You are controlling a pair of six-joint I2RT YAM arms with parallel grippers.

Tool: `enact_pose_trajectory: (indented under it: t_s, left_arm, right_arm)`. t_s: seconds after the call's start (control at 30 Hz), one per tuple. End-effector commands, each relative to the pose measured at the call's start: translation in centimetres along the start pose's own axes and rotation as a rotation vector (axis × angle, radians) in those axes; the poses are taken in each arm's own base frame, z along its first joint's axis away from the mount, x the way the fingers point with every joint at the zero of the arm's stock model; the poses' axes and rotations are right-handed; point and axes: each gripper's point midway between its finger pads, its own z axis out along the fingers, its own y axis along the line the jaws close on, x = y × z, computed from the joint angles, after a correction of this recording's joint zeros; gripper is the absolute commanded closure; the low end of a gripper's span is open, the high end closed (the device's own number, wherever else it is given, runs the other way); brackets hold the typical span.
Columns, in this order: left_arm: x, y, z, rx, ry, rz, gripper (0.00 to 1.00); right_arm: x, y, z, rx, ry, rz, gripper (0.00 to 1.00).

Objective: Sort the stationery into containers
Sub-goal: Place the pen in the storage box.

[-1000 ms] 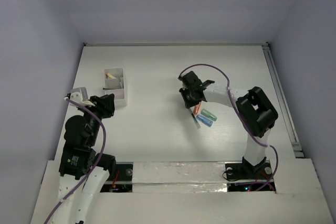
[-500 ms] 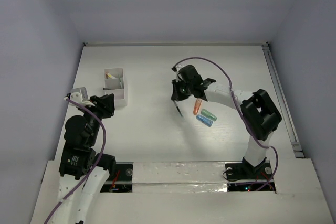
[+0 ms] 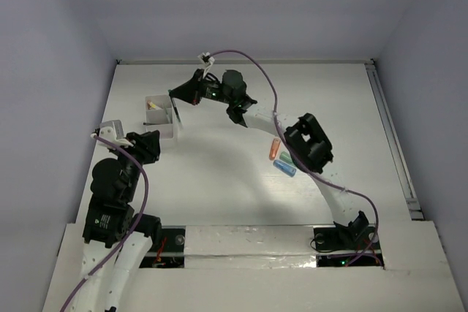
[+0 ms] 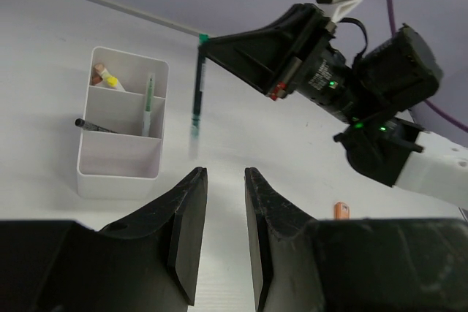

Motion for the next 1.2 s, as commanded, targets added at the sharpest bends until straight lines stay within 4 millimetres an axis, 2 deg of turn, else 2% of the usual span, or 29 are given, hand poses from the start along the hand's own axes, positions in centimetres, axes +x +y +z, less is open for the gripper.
enact_pose_trajectory:
  t_s: [0.0,0.03,0.07,0.1,0.17,0.2,0.23,0.3,0.43,0.53,0.57,0.73,0.83,0.9,0.93,0.97,1.0,1.03,1.1,1.13,1.17]
  left_arm:
    - [-0.6,-0.2,0.3,0.002,-0.02,0.002,0.76]
    - [-0.6,-0.2,0.3,0.002,-0.02,0.003,0.76]
    - [-0.7,-0.2,0.3,0.005,-0.022,0.003,0.76]
    - [-0.6,-0.2,0.4,0.002,-0.02,0.002,0.76]
    - [-0.5,-0.2,0.5,0.005,-0.014,0.004,0.76]
    - [-0.3,-0.2,0.6,0.005,-0.007,0.003,0.76]
    - [-0.3,-0.2,0.6,0.005,-0.007,0.003,0.76]
    - [-0.5,-0.2,0.5,0.006,-0.013,0.004,0.76]
    - [-0.3,-0.1,0.6,0.001,-0.006,0.005,0.76]
    - [-0.4,-0.2,0.6,0.001,-0.007,0.005,0.76]
    - [-0.3,-0.1,0.7,0.0,-0.004,0.005,0.76]
    - [-0.3,-0.1,0.6,-0.002,-0.007,0.005,0.76]
    - [-0.3,-0.1,0.6,-0.003,-0.006,0.005,0.76]
    - [-0.4,-0.1,0.6,-0.002,-0.007,0.003,0.76]
    - [-0.4,-0.1,0.6,-0.001,-0.008,0.005,0.76]
    - [-0.4,-0.1,0.6,-0.001,-0.006,0.006,0.76]
    - [-0.3,0.1,0.7,-0.012,-0.005,0.007,0.76]
    - [-0.3,0.1,0.7,-0.011,-0.006,0.005,0.76]
    - [-0.4,0.2,0.7,-0.015,-0.013,0.006,0.76]
    - [-0.5,0.2,0.7,-0.013,-0.016,0.005,0.76]
    - [-0.4,0.3,0.7,-0.015,-0.012,0.004,0.76]
  right_arm:
    - [-2.9,3.0,3.0,-0.15,-0.11,-0.084,1.0]
    - [-2.9,2.5,3.4,-0.143,-0.117,-0.108,1.0]
    - [-3.9,3.4,4.4,-0.152,-0.127,-0.13,1.0]
    - [-2.8,1.8,4.8,-0.123,-0.115,-0.136,1.0]
    - [-1.7,1.7,6.0,-0.098,-0.089,-0.201,1.0]
    - [-2.3,1.1,6.4,-0.072,-0.114,-0.233,1.0]
    - [-1.9,1.3,6.9,-0.065,-0.116,-0.277,1.0]
    - [-2.2,0.5,7.1,-0.031,-0.133,-0.289,1.0]
    - [-1.6,-1.5,7.1,0.035,-0.15,-0.309,1.0]
    - [-1.8,-2.3,7.2,0.067,-0.17,-0.323,1.0]
    - [-1.4,-2.8,7.2,0.077,-0.163,-0.325,1.0]
    - [0.3,-2.8,7.4,0.09,-0.137,-0.334,1.0]
    - [0.5,-3.0,7.2,0.101,-0.134,-0.344,1.0]
    - [1.1,-2.9,7.0,0.09,-0.118,-0.343,0.92]
    - [0.5,-1.5,7.1,0.07,-0.128,-0.347,0.86]
    - [0.1,-1.0,7.0,0.061,-0.135,-0.352,0.71]
    - [0.3,-0.7,6.9,0.05,-0.12,-0.352,0.65]
    - [-0.8,0.3,6.8,0.037,-0.126,-0.367,0.61]
    - [-1.6,1.3,6.6,0.025,-0.123,-0.376,0.53]
    - [-0.8,1.0,6.1,0.032,-0.103,-0.365,0.51]
    - [-2.8,2.8,5.8,0.009,-0.138,-0.372,0.47]
